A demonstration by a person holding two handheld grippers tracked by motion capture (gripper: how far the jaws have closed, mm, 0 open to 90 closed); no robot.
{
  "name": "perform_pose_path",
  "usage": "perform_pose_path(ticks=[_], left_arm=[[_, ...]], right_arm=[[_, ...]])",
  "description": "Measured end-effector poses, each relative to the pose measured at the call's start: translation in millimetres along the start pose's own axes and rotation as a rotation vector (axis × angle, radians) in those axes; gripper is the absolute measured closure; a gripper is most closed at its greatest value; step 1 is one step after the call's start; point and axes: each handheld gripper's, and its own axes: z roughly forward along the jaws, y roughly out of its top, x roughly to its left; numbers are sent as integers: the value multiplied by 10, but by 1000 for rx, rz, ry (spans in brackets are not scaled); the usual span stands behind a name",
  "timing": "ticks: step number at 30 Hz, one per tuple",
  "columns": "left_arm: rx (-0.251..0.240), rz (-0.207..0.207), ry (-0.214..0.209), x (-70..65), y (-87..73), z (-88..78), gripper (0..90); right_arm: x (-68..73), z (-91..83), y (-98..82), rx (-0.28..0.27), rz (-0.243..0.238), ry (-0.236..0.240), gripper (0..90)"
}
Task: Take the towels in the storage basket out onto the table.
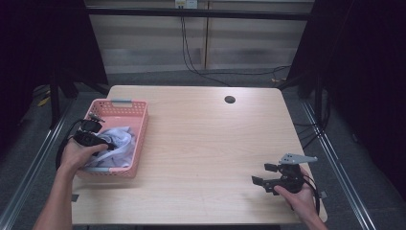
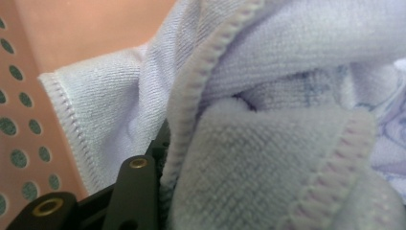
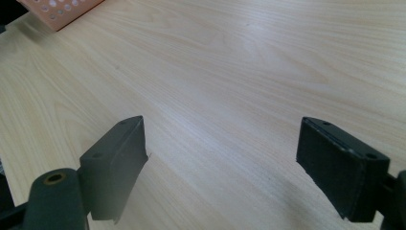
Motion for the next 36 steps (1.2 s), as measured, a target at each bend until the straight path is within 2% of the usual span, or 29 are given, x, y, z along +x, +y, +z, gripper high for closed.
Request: perform_pose_path(ticks=[1,4,6,7,8,10,11,12,13,17,19,21,22,23,26,29,31,33,36], left_arm=[[-12,12,3,4,-2,-10,549],[-47,-5,-18,7,-23,-59,549],[-84,6,-20,30,-43,-114,548],[-84,6,-20,30,-43,-114,548],[-106,-10,-41,52,-59,-154,548],[-119,-8,-38,59,-69,-182,548],[-131,-11,-46,60,-75,-202,548],[-172,-30,-69,67,-90,-249,548],[-174,-23,-77,78,-93,-271,549],[-210,-28,-72,75,-103,-335,549],[-243,-47,-75,80,-116,-383,548],[-260,-43,-89,97,-131,-437,548],[-275,-47,-85,92,-132,-457,548],[-270,-33,-78,91,-134,-492,548],[-316,-37,-86,74,-137,-565,547],[-367,-58,-81,77,-132,-622,547],[-367,-50,-76,87,-128,-647,546],[-387,-58,-82,102,-122,-691,546],[-413,-56,-70,116,-110,-785,546]], right_arm=[[2,-4,-1,0,0,-2,170],[5,-14,-7,4,0,-7,171],[5,-21,-9,3,4,-8,170],[-2,-22,-9,1,-5,-7,171],[-2,-24,-8,-1,-3,-6,171],[-1,-26,-8,0,-1,-8,172],[-1,-26,-8,0,-1,-8,172],[3,-27,-6,-5,-1,-8,179],[6,-30,-6,-9,-3,-8,179],[14,-33,-7,-9,-1,-7,179],[16,-34,-6,-11,-5,-5,181],[17,-35,-6,-12,-7,-4,182],[17,-35,-6,-12,-9,-4,183],[20,-36,-6,-13,-11,-9,184],[24,-41,-3,-15,-11,-9,184],[30,-40,-2,-18,-14,-8,185],[34,-42,-2,-19,-11,-8,185],[33,-46,-3,-20,-8,-4,181],[25,-44,-1,-20,-4,-1,175]])
